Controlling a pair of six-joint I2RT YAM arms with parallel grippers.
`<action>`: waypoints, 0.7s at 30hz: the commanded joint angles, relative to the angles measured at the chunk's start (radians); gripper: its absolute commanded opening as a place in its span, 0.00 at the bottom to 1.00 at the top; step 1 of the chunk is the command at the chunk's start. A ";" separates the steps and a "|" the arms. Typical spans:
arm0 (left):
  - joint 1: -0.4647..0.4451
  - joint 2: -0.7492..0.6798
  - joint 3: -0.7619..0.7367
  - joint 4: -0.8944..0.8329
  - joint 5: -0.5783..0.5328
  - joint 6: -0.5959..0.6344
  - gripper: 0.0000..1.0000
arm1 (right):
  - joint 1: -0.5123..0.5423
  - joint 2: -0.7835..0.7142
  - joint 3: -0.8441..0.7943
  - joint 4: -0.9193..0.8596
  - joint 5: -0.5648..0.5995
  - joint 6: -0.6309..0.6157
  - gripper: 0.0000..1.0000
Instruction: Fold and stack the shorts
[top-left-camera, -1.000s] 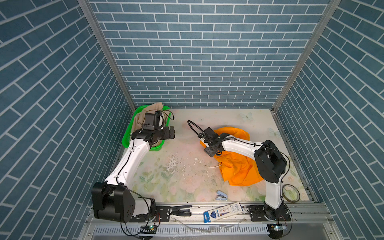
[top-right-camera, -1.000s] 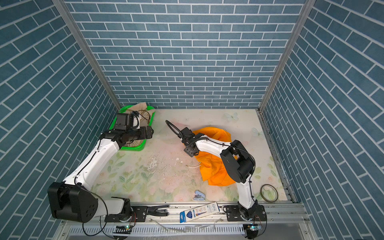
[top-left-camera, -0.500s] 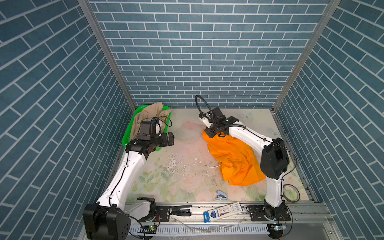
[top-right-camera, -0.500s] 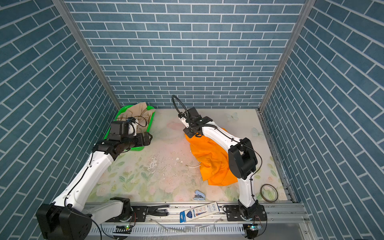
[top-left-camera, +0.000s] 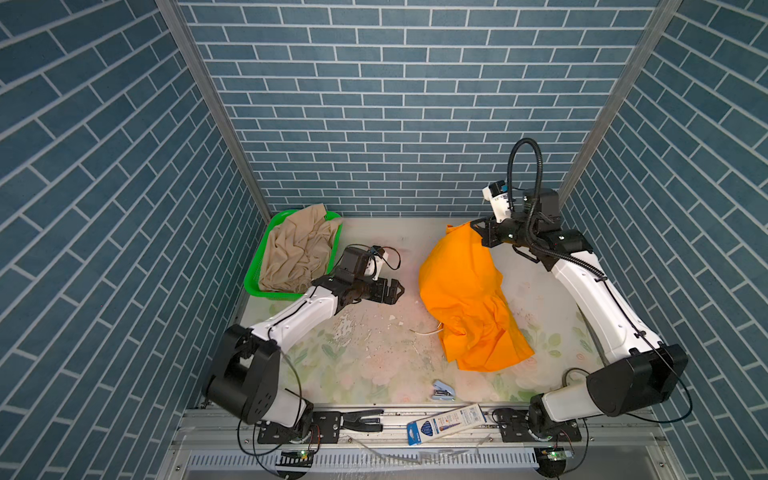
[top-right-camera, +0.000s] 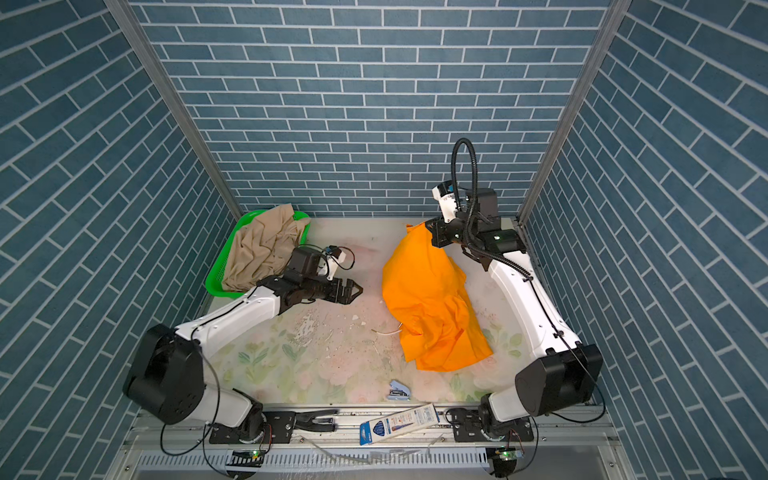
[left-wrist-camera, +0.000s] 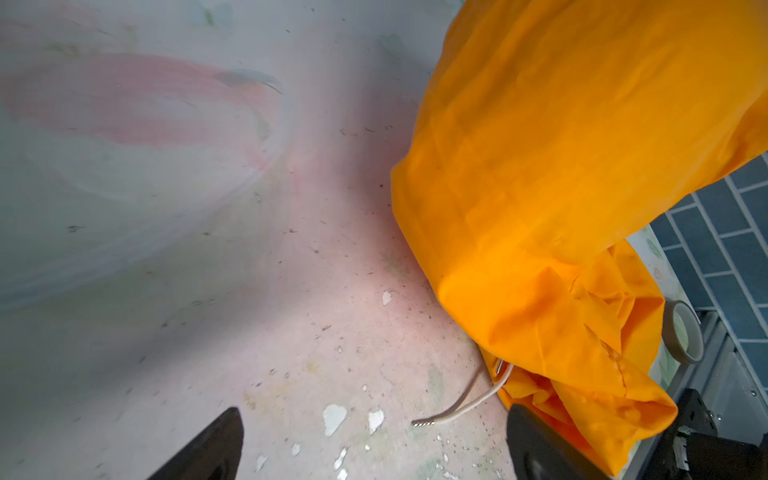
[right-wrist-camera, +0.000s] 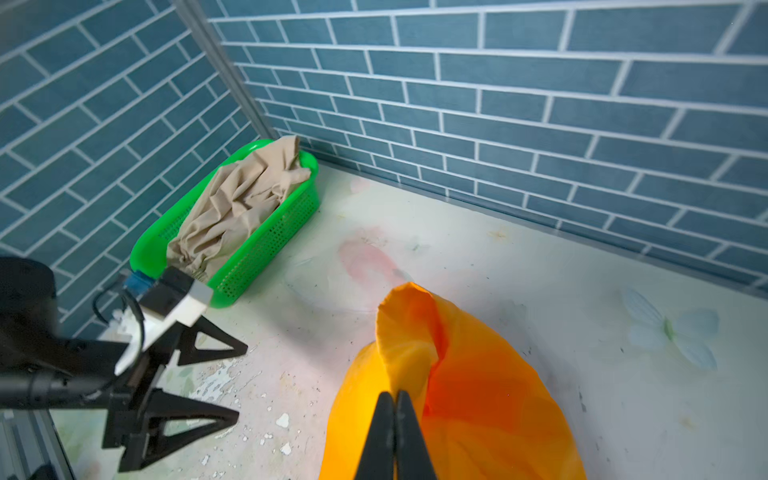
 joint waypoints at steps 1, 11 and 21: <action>-0.056 0.102 0.059 0.136 0.076 -0.025 1.00 | -0.066 -0.043 -0.051 0.101 -0.094 0.121 0.00; -0.180 0.373 0.242 0.242 0.166 -0.073 0.99 | -0.069 -0.067 -0.059 0.163 -0.227 0.164 0.00; -0.130 0.369 0.408 0.002 0.100 0.033 0.00 | -0.070 -0.065 -0.062 0.159 -0.250 0.152 0.00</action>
